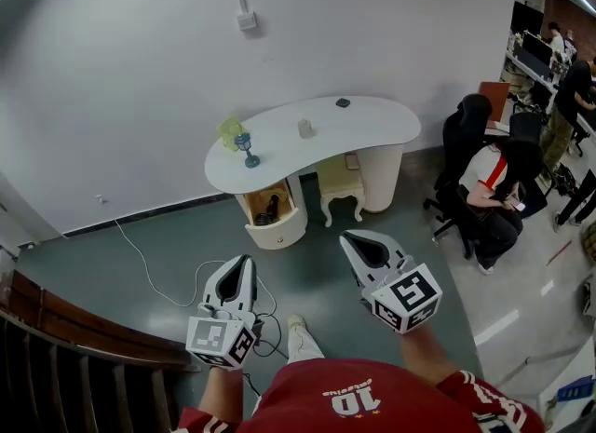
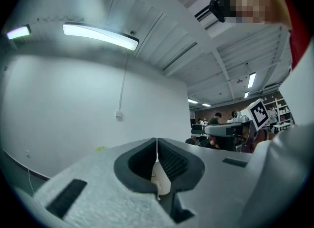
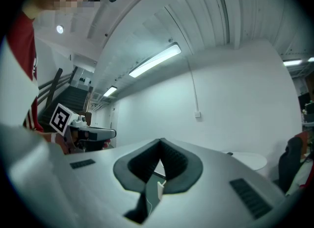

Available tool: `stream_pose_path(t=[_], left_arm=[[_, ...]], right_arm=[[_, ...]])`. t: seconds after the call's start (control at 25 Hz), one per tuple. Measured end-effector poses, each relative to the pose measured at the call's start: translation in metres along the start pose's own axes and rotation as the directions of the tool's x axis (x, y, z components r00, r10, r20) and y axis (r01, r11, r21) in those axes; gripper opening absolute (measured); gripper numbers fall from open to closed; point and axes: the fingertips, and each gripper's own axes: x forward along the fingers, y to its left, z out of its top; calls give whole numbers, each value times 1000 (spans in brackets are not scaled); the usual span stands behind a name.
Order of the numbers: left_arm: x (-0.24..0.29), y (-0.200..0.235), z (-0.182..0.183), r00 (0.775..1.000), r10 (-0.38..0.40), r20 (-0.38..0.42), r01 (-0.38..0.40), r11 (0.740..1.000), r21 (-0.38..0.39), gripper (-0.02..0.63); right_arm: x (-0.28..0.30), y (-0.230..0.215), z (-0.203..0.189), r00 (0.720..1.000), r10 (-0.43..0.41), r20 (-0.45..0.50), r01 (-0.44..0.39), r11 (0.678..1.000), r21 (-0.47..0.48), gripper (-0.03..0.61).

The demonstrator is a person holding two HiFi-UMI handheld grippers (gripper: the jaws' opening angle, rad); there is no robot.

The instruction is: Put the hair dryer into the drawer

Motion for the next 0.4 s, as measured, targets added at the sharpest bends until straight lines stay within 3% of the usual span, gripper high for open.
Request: stream_pose_path(t=[0.4], left_arm=[[-8,-5,2,1000,7,15,-7,1000,10,-9]], right_arm=[[-10,-2,-1,1000,-10,9,10,1000,3,0]])
